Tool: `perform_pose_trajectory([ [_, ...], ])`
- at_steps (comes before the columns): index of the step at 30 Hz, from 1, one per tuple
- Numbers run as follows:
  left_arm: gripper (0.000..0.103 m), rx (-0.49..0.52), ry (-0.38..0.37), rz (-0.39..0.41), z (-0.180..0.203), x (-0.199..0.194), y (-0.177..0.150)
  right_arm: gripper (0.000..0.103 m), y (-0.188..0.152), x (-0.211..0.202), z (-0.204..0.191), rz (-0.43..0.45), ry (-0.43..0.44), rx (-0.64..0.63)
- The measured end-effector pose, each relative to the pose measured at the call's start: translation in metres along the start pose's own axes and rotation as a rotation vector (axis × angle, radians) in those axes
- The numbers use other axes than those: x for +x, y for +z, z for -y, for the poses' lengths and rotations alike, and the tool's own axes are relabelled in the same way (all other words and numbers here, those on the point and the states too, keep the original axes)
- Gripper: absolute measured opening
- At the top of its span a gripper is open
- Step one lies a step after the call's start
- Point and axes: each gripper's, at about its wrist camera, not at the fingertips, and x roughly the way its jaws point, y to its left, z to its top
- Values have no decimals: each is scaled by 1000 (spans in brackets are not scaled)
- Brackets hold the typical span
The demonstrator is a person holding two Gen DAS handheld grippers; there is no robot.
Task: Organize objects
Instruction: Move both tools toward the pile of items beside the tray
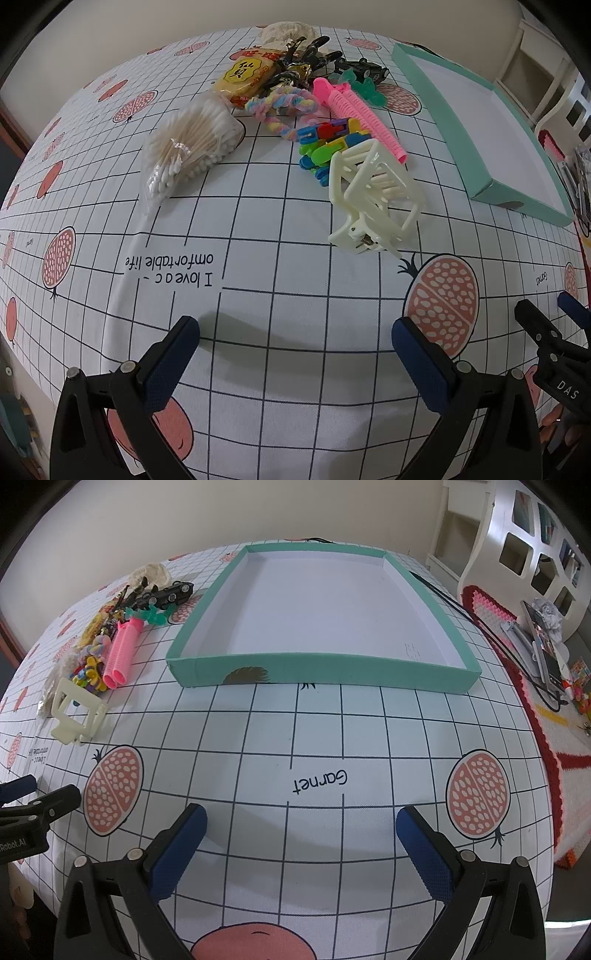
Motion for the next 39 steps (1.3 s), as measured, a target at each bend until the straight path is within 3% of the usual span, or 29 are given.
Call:
perform_pose_trajectory([
  [12,103,-13,-6,3,1,1,1,103,12,2,5,-4,6,-7],
  [16,103,-85,-34,27,-14,-7,6,103,21,2,5,-13,23,3],
  [19,103,-135,-40,56,-25,-19,12,103,35,-7,-3,29,46,-7],
  [26,103,-238,-18,114,-61,-46,38,103,77,-31,-51,148,131,-123],
  [28,103,-266,-12,106,-69,-45,50,103,68,-36,-68,161,146,-159],
  [39,103,-345,-18,20,-93,-14,84,103,77,-22,-122,109,244,-290],
])
